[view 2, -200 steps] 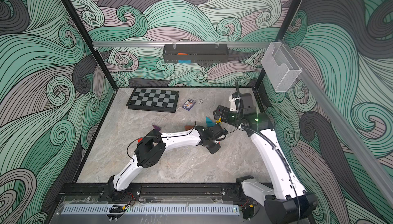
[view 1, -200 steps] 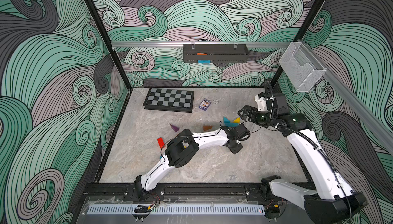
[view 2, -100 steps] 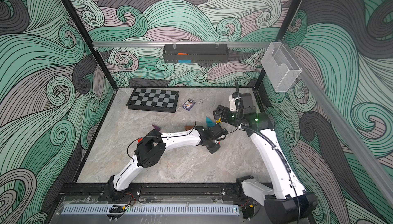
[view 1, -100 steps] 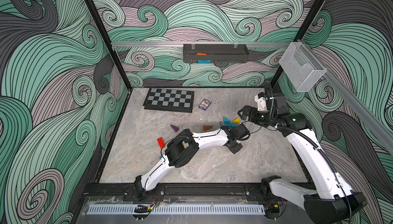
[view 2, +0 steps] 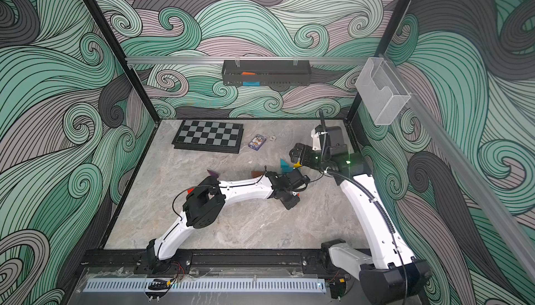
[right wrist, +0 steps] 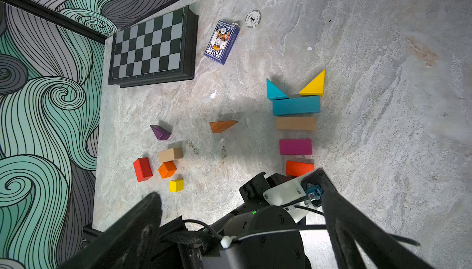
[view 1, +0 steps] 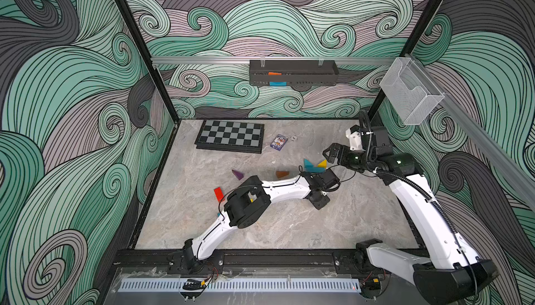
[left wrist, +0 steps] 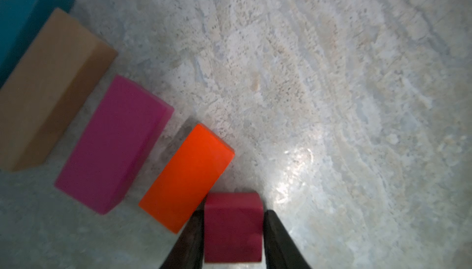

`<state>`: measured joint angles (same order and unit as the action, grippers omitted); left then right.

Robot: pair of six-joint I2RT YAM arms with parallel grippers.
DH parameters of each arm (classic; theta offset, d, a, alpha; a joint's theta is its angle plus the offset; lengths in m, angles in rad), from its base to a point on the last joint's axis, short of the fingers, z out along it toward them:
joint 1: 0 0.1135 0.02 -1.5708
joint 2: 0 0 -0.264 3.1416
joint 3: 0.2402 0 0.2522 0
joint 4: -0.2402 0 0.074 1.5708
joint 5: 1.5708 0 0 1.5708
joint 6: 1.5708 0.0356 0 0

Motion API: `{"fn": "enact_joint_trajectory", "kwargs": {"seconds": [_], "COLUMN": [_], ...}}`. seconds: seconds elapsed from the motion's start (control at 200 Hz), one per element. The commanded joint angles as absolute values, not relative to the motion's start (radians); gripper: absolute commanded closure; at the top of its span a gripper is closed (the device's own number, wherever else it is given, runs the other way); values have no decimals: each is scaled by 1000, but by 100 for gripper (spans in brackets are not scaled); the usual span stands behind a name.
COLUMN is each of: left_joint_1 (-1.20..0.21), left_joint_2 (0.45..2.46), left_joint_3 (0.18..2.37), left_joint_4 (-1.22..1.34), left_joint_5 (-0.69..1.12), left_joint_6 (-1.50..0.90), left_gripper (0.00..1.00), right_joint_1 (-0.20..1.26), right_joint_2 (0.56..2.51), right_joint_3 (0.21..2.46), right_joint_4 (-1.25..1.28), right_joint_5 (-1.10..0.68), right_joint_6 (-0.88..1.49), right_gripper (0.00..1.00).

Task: Assemble a carrot with building blocks
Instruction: Assemble the building block at the center of the board.

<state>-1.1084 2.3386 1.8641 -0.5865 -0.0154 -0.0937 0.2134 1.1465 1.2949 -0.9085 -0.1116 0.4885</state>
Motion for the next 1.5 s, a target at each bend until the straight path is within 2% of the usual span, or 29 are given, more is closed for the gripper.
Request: {"fn": "enact_joint_trajectory", "kwargs": {"seconds": [0.0,0.29,0.51,0.625,0.77,0.856,1.001,1.126,1.291,1.496], "left_joint_1": [-1104,-1104,-1095,-1064,-970,-913,-847,-824,-819,-804], "left_joint_2": [2288,2247,2131,2035,1846,1721,1530,1387,1291,1259], "left_joint_3": [1847,1816,1736,1632,1420,1301,1187,1134,1081,1081], "left_joint_4": [-606,-600,-594,-594,-571,-567,-613,-621,-584,-594], "left_joint_5": [-1,-6,-28,-32,-32,-47,-92,-99,-95,-78], "left_joint_6": [-103,-110,-132,-178,-262,-291,-328,-357,-387,-377], "left_gripper": [56,45,38,37,37,37,37,37,37,37], "right_joint_1": [211,210,208,202,182,181,181,192,229,309], "right_joint_2": [1150,1152,1168,1183,1171,1163,1192,1267,1367,1492], "right_joint_3": [1319,1352,1434,1462,1392,1336,1212,1095,1047,1027], "right_joint_4": [-903,-904,-934,-957,-957,-963,-985,-983,-958,-950], "right_joint_5": [-124,-123,-97,-81,-95,-98,-154,-153,-137,-75], "right_joint_6": [482,480,458,444,454,437,387,334,281,269], "right_gripper": [1,1,1,1,1,8,27,34,36,30]}}
